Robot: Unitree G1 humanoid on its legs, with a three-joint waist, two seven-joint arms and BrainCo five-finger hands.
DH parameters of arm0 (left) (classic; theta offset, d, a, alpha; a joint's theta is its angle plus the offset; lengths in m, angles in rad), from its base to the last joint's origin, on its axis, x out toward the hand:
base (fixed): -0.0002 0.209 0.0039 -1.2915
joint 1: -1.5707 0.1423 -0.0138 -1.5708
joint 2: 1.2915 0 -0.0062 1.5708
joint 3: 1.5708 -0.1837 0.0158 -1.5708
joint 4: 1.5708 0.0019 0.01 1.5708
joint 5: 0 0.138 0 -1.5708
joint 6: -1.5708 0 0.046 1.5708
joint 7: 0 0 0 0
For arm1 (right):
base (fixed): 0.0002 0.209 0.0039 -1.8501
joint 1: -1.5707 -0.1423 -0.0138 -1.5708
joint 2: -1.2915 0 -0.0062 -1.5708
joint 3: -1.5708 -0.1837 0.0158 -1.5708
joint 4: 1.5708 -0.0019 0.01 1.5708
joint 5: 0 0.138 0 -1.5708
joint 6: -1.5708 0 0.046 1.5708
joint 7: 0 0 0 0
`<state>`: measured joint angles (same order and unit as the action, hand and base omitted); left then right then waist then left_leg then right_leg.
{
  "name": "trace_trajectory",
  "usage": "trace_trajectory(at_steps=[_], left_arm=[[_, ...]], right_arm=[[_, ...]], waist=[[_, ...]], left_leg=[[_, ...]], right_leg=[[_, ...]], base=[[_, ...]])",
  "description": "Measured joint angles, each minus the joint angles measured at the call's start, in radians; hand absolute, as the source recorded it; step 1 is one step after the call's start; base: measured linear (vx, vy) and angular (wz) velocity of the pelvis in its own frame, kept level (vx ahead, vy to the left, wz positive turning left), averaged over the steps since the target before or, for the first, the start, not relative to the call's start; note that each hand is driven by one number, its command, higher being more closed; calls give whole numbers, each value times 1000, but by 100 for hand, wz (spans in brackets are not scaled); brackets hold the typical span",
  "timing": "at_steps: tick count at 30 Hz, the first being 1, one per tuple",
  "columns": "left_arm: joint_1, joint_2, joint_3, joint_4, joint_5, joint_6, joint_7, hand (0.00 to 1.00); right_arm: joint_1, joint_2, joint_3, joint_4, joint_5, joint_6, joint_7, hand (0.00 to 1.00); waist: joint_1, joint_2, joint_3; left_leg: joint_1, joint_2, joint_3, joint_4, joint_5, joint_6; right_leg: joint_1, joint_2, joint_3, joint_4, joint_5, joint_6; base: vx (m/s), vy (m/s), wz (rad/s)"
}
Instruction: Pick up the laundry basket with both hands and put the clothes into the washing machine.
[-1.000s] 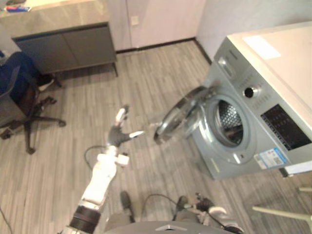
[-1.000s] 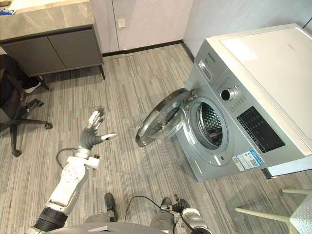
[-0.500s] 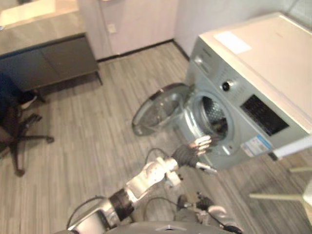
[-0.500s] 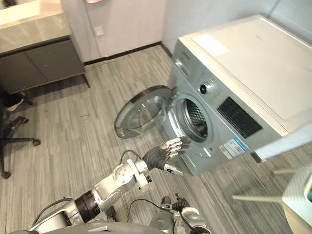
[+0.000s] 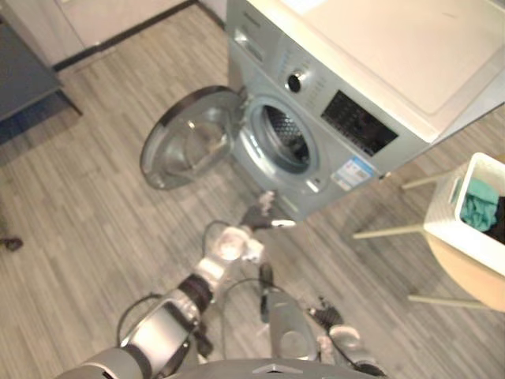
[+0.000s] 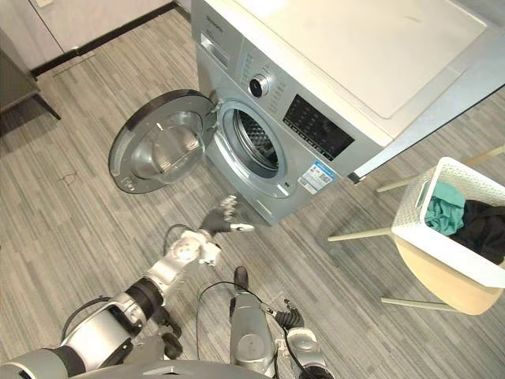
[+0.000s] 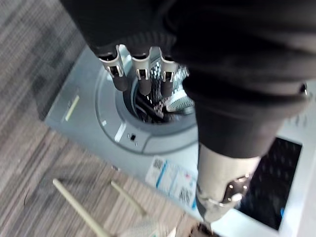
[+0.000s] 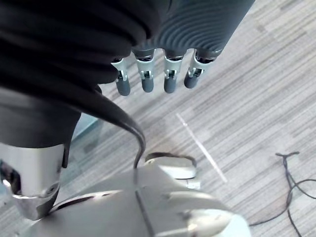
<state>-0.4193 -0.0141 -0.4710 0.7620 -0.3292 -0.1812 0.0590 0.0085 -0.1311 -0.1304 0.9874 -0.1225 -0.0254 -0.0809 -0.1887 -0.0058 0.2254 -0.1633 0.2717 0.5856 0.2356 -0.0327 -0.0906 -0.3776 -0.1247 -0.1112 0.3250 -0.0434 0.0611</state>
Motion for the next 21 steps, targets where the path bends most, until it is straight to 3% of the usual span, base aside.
trace_trajectory(at_steps=[2,5,7,8,9,11,12,13,15,16,17,18,19,20,21], left_arm=[[129,38,61,-12,3,-5,9,0],[271,53,74,-36,31,-6,28,0],[306,53,67,-33,58,-13,34,0],[312,61,63,-33,64,-16,37,0],[327,78,52,-32,80,-21,42,0],[333,93,33,-31,109,-24,43,0],[334,93,40,-31,118,-24,48,0],[336,92,54,-33,142,-23,49,0],[372,83,77,-54,159,-20,50,0],[405,89,92,-90,156,-18,52,0],[412,90,111,-98,155,-14,51,0],[431,83,168,-106,155,-3,49,0],[427,81,190,-117,155,-2,45,0],[426,85,195,-120,155,-1,48,0],[422,85,192,-122,156,0,47,0]], right_arm=[[38,-1,1,-50,30,-6,-24,0],[134,7,-26,-205,80,-21,-61,0],[168,36,-56,-288,88,-41,-104,0],[169,55,-70,-305,93,-41,-114,0],[171,82,-85,-334,104,-42,-129,0],[189,98,-91,-388,134,-53,-153,0],[186,109,-116,-402,137,-59,-158,0],[173,118,-130,-412,153,-57,-175,0],[173,120,-147,-419,172,-60,-199,0],[156,120,-146,-420,183,-60,-214,0],[146,120,-144,-420,196,-60,-218,0],[76,120,-119,-423,201,-64,-231,0],[46,127,-115,-418,203,-69,-236,0],[49,128,-105,-421,203,-70,-236,0],[37,122,-100,-423,199,-77,-237,0]], waist=[[19,20,10],[15,58,13],[11,50,17],[11,35,20],[8,19,15],[2,15,12],[4,23,11],[21,24,12],[28,16,6],[34,-7,-7],[33,-12,-8],[73,29,-32],[91,19,-40],[86,5,-52],[82,5,-65]], left_leg=[[-5,39,-165,200,-108,-1],[39,11,-343,269,-226,-55],[94,-26,-329,218,-283,-65],[110,-45,-306,205,-281,-60],[125,-76,-260,178,-274,-48],[112,-112,-209,174,-254,-9],[113,-111,-160,137,-234,24],[125,-106,-86,106,-211,47],[159,-105,-14,98,-195,59],[172,-109,48,131,-205,65],[167,-111,65,153,-214,72],[152,-61,76,111,-253,96],[168,-44,145,105,-236,58],[160,-39,175,128,-210,62],[138,-9,190,177,-210,65]], right_leg=[[37,43,52,48,-35,-6],[61,68,120,106,-59,12],[59,58,171,111,-53,40],[59,54,199,101,-42,55],[61,37,244,49,-7,75],[59,2,238,-60,101,80],[65,0,199,-177,226,30],[35,-17,66,-51,138,-21],[34,-64,-131,216,-36,-86],[32,-99,-235,266,-57,-130],[40,-82,-278,232,-44,-142],[99,38,-234,-9,8,-165],[103,12,-296,100,-77,-188],[118,-43,-346,175,-133,-160],[181,-115,-400,211,-180,-96]], base=[[113,-43,-95],[86,177,-79],[10,223,-52],[-109,289,-68],[-134,224,-75],[-148,210,-78],[-197,178,-96],[-232,161,-101],[-203,92,-110],[-146,52,-128],[-256,-10,-210],[-213,-27,-227],[-200,-38,-216],[-44,-62,-114],[-44,-100,-61]])
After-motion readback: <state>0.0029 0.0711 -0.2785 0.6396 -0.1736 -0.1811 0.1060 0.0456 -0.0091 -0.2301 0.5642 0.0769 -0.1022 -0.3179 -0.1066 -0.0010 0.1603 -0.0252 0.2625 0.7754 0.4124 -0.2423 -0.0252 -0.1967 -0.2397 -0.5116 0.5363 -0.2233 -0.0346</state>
